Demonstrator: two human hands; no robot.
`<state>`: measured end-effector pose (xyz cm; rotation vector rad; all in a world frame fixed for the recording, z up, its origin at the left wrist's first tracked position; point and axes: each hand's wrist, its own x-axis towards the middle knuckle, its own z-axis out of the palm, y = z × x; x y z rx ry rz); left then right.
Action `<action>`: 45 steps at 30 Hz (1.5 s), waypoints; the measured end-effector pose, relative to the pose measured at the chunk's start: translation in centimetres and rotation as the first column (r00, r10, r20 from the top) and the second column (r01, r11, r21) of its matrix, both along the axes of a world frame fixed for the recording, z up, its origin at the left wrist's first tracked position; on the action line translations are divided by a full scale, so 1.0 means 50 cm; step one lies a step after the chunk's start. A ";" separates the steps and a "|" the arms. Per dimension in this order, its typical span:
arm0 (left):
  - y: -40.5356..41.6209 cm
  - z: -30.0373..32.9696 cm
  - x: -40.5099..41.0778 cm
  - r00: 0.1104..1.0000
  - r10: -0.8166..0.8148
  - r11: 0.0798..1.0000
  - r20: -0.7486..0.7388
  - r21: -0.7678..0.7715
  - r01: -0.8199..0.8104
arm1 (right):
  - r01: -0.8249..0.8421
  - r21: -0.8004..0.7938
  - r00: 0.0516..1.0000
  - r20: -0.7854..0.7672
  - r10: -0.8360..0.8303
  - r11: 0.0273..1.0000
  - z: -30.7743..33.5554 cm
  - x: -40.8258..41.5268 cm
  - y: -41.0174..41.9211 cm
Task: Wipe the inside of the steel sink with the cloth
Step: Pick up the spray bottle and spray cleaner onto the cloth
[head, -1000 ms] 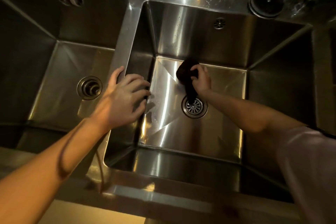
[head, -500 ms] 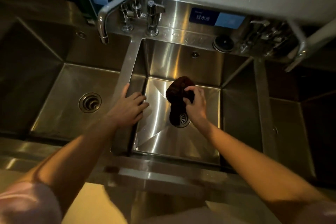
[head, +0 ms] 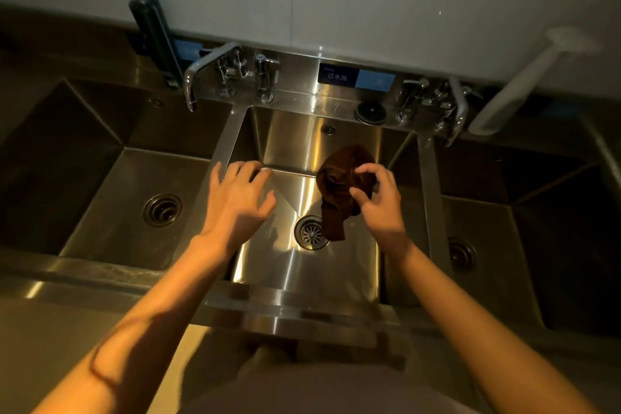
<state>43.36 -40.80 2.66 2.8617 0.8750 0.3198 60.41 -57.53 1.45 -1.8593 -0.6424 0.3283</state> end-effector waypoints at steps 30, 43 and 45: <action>-0.034 0.195 -0.025 0.869 -0.461 0.884 0.179 0.009 0.467 | 0.413 0.127 0.906 0.043 -0.421 0.902 0.199 -0.222 -0.158; -0.259 0.191 0.057 0.762 -0.636 0.769 0.122 0.021 0.639 | 0.640 0.101 0.764 0.020 -0.645 0.762 0.207 -0.267 -0.413; -0.316 0.190 0.080 0.752 -0.649 0.759 0.114 0.024 0.651 | 0.659 0.088 0.747 0.033 -0.664 0.747 0.207 -0.254 -0.472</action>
